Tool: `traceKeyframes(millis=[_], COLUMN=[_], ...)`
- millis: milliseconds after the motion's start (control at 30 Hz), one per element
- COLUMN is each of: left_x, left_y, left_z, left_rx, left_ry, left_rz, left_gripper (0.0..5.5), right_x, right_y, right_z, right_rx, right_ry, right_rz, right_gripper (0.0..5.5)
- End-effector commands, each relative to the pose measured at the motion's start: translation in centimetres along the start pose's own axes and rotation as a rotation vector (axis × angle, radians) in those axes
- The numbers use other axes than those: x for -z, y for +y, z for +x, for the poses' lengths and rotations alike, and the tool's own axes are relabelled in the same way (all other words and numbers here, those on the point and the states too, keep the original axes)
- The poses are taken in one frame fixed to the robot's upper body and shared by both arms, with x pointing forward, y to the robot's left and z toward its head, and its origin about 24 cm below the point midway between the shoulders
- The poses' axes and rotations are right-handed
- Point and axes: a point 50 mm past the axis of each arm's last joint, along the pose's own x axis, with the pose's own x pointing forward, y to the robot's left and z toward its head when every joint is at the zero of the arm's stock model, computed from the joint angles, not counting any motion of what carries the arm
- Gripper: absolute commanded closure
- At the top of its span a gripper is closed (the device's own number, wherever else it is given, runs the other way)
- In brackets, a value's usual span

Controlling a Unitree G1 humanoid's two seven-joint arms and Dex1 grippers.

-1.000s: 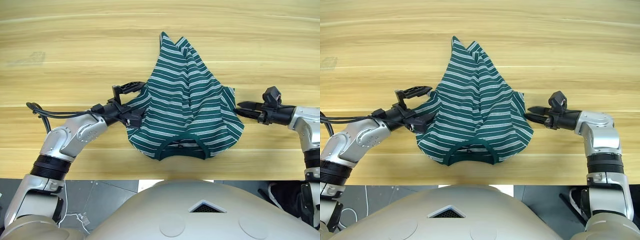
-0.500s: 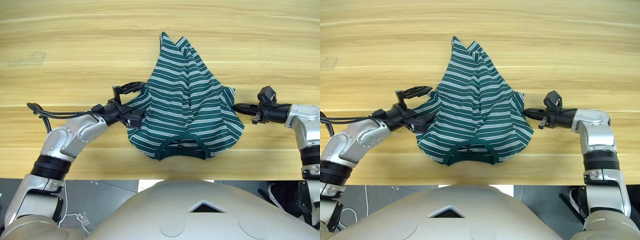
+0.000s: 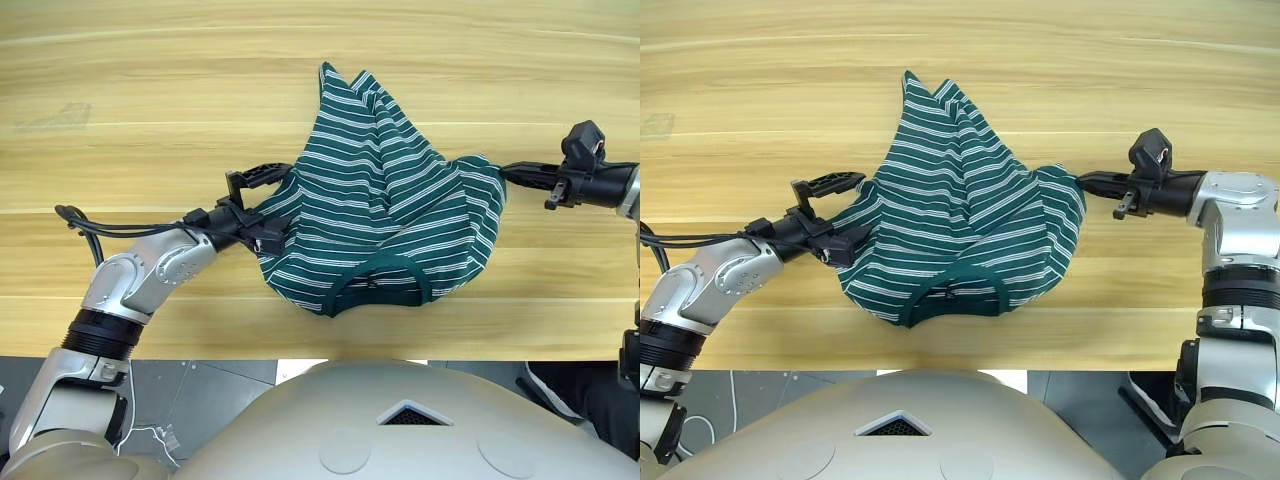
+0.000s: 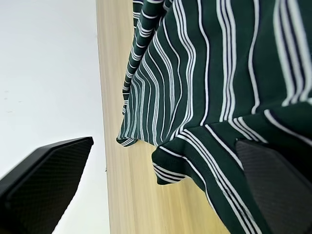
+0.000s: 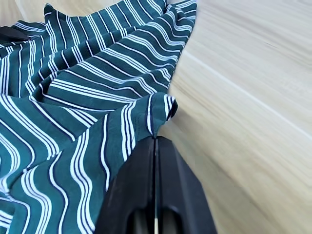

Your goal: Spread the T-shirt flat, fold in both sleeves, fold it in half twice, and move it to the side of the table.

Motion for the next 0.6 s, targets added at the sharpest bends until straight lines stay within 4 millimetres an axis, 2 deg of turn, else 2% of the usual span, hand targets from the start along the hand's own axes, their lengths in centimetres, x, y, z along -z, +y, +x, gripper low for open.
traceKeyframes(millis=[33, 133, 200, 367, 467, 533, 600], left_x=[-0.2, -0.2, -0.3, 0.1, 0.2, 0.0, -0.2], left_y=[-2.3, -2.4, -2.4, -2.1, -1.5, -0.7, 0.9], left_z=[-0.1, 0.0, 0.0, -0.1, -0.4, -0.6, -0.9], left_rx=[0.115, 0.115, 0.116, 0.108, 0.090, 0.068, 0.016], left_ry=[0.016, 0.014, 0.013, 0.022, 0.016, -0.009, -0.040], left_rz=[-0.013, -0.014, -0.014, -0.010, -0.042, -0.113, -0.252], left_gripper=[0.10, 0.10, 0.10, 0.10, 0.10, 0.10, 0.10], right_x=[0.1, 1.4, 1.9, 0.9, -0.6, -2.1, -4.6], right_y=[0.1, 0.9, 1.2, 1.2, 1.5, 1.2, 0.4], right_z=[-0.4, 0.3, 0.6, -0.5, -1.6, -2.4, -3.5], right_rx=[0.002, -0.008, -0.023, -0.071, -0.177, -0.178, -0.133], right_ry=[0.023, 0.053, 0.063, 0.045, -0.031, -0.109, -0.239], right_rz=[-0.023, -0.027, -0.026, -0.013, 0.034, 0.033, 0.008], right_gripper=[5.48, 5.48, 5.18, 4.27, 3.69, 3.31, 2.90])
